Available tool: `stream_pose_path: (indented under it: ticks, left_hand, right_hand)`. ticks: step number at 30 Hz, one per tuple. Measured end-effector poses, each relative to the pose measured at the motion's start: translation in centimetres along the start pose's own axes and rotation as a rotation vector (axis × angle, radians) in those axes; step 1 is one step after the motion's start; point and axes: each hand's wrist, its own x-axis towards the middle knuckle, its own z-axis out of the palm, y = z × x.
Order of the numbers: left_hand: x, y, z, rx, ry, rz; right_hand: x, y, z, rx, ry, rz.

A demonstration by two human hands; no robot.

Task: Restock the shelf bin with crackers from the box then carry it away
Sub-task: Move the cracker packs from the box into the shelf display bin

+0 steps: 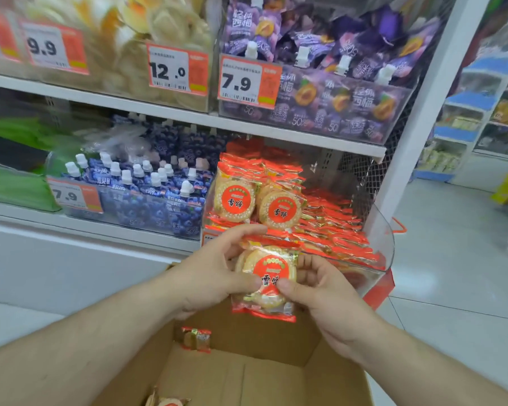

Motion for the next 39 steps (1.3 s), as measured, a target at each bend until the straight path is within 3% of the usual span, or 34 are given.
stream_pose_path:
  ticks: [5,7,11,13,15,18,22,29,35,39]
  left_hand:
    - [1.9,1.6,1.9,0.118,-0.004,0.066]
    - [2.9,2.4,2.6,0.27,0.064,0.113]
    - [5.5,3.3,1.2,0.75,0.625,0.447]
    - [6.7,3.2,-0.2,0.79,0.811,0.446]
    - [7.8,2.8,-1.3,0.823,0.889,0.307]
    - [8.8,1.6,-2.3,0.814,0.878,0.13]
    - [9.3,0.5,-3.8,0.866,0.816,0.026]
    - [9.1,-0.1,-4.7,1.017,0.783,0.029]
    - [8.9,0.3,-4.7,1.013,0.754,0.011]
    - [9.0,0.4,-4.6,1.015,0.749,0.015]
  right_hand:
    - [-0.2,-2.8,-1.8,-0.026,-0.116,-0.033]
    - [0.2,-3.8,-2.8,-0.036,-0.072,-0.051]
    - [3.8,-5.9,-5.9,-0.059,0.246,-0.163]
    - [6.9,-6.8,-7.4,-0.138,0.393,-0.251]
    - [10.8,-7.3,-8.7,-0.202,0.492,-0.291]
    - [16.9,-7.2,-9.8,-0.28,0.573,-0.267]
    - [22.6,-6.8,-9.9,-0.282,0.572,-0.2]
    - [27.9,-6.4,-9.6,-0.581,0.68,-0.164]
    - [27.3,-7.4,-7.7,-1.057,0.634,-0.114]
    - [26.8,-8.2,-7.4,-1.164,0.56,-0.087]
